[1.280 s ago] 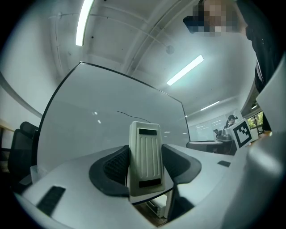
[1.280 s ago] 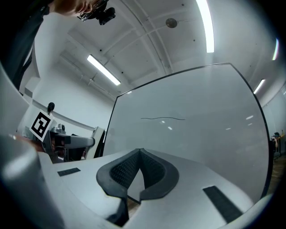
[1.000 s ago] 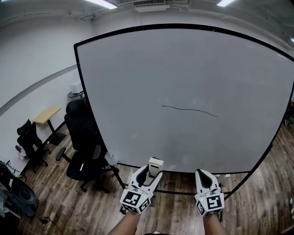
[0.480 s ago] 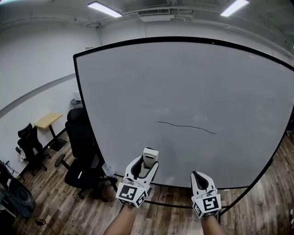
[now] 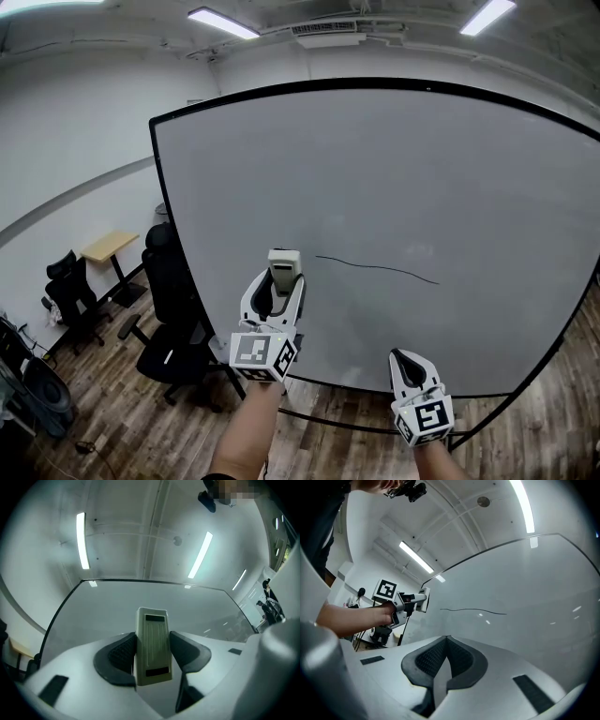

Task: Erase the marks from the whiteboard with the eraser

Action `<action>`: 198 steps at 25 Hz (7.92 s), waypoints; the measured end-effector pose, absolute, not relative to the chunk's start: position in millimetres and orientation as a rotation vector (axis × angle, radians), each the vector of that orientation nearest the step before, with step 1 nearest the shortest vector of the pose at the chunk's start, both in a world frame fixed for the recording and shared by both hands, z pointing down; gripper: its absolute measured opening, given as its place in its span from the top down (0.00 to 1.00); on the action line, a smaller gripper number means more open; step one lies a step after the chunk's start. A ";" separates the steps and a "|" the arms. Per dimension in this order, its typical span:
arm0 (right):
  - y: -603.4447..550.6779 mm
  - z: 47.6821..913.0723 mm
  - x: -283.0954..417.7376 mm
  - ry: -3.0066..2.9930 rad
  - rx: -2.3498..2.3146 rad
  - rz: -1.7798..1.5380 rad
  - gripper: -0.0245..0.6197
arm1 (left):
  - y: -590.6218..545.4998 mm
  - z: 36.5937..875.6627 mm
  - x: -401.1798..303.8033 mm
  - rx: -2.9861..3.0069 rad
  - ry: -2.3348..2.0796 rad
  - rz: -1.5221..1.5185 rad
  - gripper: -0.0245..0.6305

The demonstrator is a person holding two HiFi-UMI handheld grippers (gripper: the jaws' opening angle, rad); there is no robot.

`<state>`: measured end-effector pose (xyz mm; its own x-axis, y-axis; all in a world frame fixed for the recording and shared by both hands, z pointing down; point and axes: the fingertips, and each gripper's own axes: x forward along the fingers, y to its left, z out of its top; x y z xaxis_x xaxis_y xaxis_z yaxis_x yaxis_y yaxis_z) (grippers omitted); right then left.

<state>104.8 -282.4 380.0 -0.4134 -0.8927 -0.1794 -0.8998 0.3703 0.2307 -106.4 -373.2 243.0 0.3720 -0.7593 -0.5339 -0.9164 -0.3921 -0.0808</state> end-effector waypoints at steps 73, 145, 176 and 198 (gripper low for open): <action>-262.8 380.8 162.9 2.414 -1.776 0.467 0.93 | -415.6 253.6 39.0 -2.449 1.426 0.490 0.59; -258.6 326.0 166.4 2.441 -1.736 0.604 0.93 | -338.1 297.9 67.9 -2.518 1.301 0.484 0.58; -339.2 317.8 119.6 2.455 -1.699 0.561 0.93 | -437.6 269.0 -102.0 -2.298 1.691 0.520 0.58; -297.0 335.2 148.0 2.427 -1.789 0.564 0.93 | -447.6 269.9 -74.2 -2.325 1.698 0.475 0.59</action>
